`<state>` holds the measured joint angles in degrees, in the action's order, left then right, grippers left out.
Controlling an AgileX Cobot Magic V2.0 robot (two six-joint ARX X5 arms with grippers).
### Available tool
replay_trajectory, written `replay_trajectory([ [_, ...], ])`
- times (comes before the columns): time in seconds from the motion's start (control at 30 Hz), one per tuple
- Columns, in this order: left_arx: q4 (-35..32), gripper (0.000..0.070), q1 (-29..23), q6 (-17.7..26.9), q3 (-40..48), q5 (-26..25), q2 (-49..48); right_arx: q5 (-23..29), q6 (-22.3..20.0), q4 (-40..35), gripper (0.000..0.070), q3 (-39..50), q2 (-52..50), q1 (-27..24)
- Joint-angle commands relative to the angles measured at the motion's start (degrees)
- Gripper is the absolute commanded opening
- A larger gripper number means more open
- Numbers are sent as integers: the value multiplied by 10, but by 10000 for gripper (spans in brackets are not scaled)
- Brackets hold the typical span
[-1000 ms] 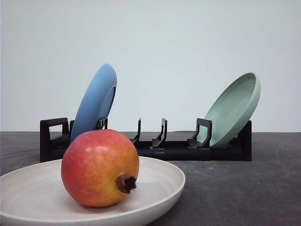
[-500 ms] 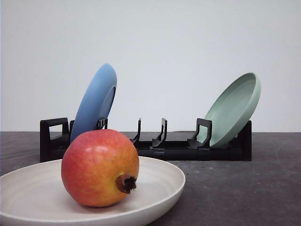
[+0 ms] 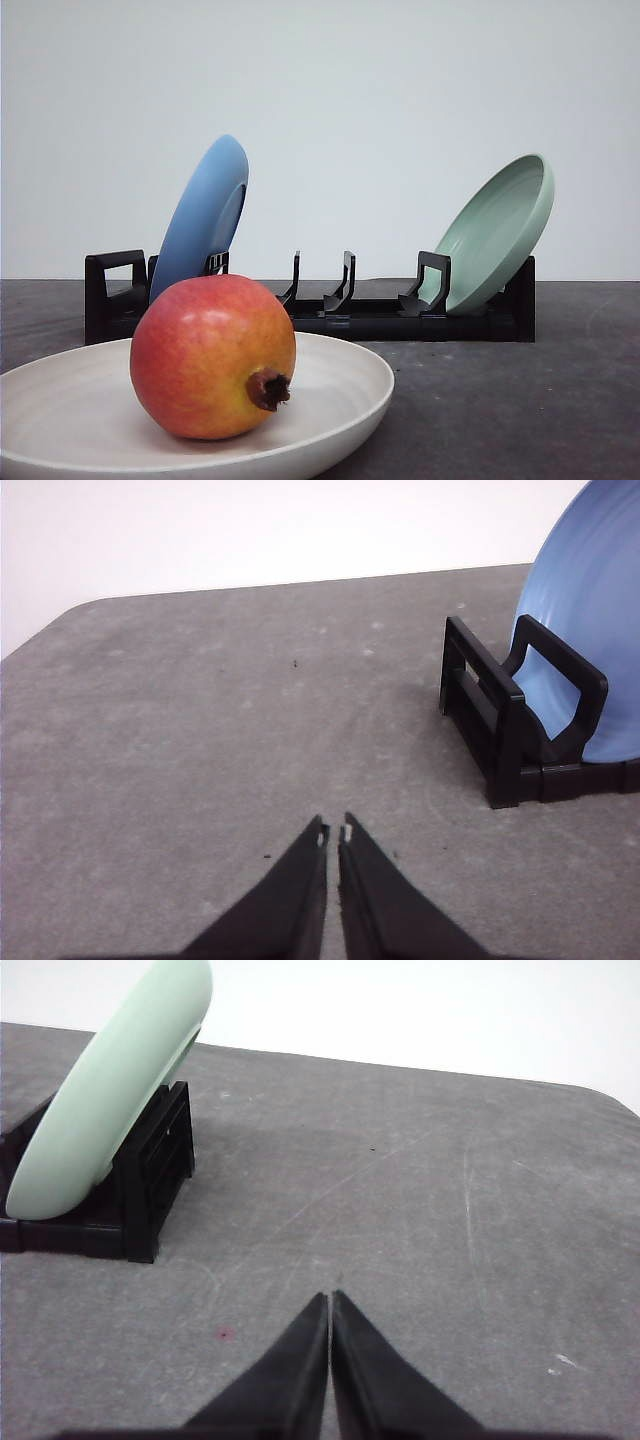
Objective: Place pomegranate in white plate
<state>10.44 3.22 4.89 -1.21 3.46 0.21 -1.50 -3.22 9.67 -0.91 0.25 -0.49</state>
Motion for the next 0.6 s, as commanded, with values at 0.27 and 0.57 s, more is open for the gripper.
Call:
replay_trajectory([
  [0.27, 3, 0, 0, -2, 5, -1, 0, 0, -6, -6, 0, 3, 0, -1],
  [0.57, 3, 0, 0, -2, 5, -1, 0, 0, -6, -6, 0, 3, 0, -1],
])
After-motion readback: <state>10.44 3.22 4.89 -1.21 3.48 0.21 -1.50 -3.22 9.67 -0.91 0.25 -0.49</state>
